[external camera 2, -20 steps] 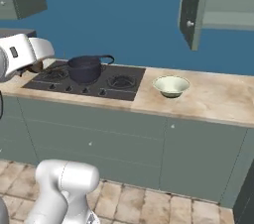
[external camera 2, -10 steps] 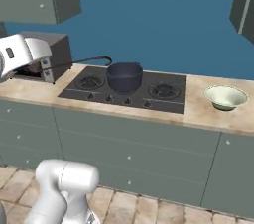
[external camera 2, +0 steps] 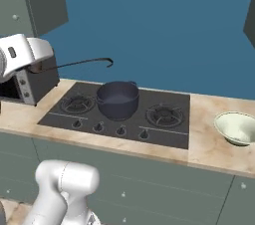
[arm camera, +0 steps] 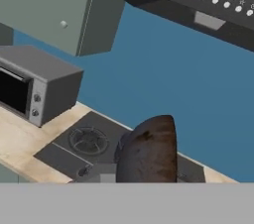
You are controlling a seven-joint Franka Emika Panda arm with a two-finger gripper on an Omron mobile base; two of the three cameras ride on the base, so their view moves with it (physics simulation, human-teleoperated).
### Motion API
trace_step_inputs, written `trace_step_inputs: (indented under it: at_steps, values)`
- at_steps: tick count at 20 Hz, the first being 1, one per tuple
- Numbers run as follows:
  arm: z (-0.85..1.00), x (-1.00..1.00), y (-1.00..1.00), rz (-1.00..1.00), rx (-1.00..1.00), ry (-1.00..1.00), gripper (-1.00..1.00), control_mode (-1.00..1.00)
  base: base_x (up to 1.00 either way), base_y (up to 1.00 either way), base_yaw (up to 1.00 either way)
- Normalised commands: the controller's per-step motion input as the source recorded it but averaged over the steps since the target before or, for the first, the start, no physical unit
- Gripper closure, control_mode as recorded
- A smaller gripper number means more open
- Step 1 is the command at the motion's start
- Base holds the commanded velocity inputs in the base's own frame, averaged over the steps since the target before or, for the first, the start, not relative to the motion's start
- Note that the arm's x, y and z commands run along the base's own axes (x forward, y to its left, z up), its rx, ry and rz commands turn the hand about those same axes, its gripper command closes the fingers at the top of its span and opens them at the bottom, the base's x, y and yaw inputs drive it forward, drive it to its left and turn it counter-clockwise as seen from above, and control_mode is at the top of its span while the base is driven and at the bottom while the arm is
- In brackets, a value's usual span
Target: Open the cabinet and move the ladle to the pot. Then close the cabinet.
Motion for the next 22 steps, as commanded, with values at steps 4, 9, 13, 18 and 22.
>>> trace_step_inputs:
  at_steps: [4,9,13,18,22]
  values:
    - [0.0,0.0,0.0,0.0,0.0,0.0,1.0,1.0,0.61,0.04,0.0]
    - [0.0,0.0,0.0,0.0,0.0,0.0,1.0,1.0,0.55,0.15,0.0]
    - [0.0,0.0,0.0,0.0,0.0,0.0,1.0,1.0,0.34,0.06,0.0]
    - [0.0,0.0,0.0,0.0,0.0,0.0,1.0,1.0,0.3,0.05,0.0]
    - [-0.03,0.04,0.0,0.0,0.0,0.02,1.0,-1.0,0.32,0.06,0.0]
